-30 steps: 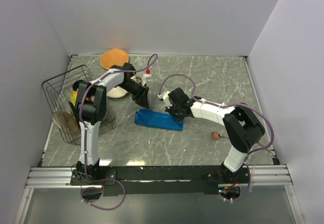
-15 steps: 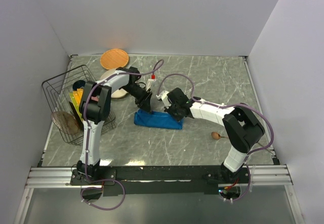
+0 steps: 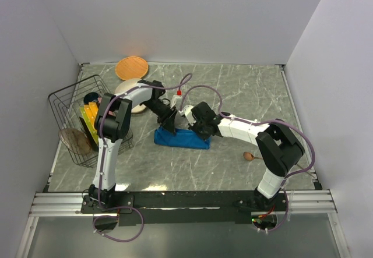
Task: Fold the napkin into a case and place the utensils inside
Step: Stuff the top corner of the smaller-rectangle-folded napkin into the folded napkin.
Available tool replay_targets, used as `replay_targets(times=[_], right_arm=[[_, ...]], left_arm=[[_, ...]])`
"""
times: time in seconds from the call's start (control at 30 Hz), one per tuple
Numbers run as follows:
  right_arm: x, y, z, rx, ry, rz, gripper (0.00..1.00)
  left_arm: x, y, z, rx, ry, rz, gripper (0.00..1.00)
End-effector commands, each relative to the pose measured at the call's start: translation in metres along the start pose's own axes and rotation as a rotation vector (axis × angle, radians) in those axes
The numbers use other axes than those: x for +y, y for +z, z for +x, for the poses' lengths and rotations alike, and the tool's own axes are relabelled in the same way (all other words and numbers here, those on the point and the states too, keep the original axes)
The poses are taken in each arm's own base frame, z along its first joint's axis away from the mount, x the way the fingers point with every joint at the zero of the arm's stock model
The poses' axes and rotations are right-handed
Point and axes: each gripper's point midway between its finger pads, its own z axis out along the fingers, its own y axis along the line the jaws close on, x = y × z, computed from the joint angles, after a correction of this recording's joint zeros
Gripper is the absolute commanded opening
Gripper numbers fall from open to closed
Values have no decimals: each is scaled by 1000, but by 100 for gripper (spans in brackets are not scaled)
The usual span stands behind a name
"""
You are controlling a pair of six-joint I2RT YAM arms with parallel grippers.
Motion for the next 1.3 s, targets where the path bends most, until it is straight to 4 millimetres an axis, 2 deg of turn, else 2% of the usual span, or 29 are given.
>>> replay_targets(times=[0.0, 0.2, 0.3, 0.43, 0.63, 0.73, 0.87, 1.03, 1.1, 1.27], right_arm=[[-1, 0, -19, -45, -7, 16, 0], [-2, 1, -17, -38, -3, 20, 0], [-3, 0, -18, -45, -1, 25, 0], [-3, 0, -20, -51, 2, 28, 0], [-5, -1, -25, -62, -1, 35, 1], [-5, -2, -26, -65, -8, 41, 4], [-8, -1, -26, -66, -9, 51, 5], [-9, -1, -29, -83, -28, 56, 8], [-10, -1, -30, -89, -44, 58, 9], [-12, -1, -36, -95, -49, 64, 22]], left_arm=[[-11, 1, -4, -24, 54, 39, 45], [-22, -7, -17, -62, 88, 41, 36], [-26, -9, -20, -60, 94, 51, 28], [-28, -7, -22, -55, 89, 75, 13], [-30, -2, -31, -60, 100, 79, 1], [-26, 0, -31, -59, 89, 66, 1], [-10, 6, -20, -35, 57, 29, 1], [9, 12, -11, -55, -45, 18, 1], [10, 18, -8, -61, -108, 34, 1], [10, 26, -2, -83, -202, 60, 1]])
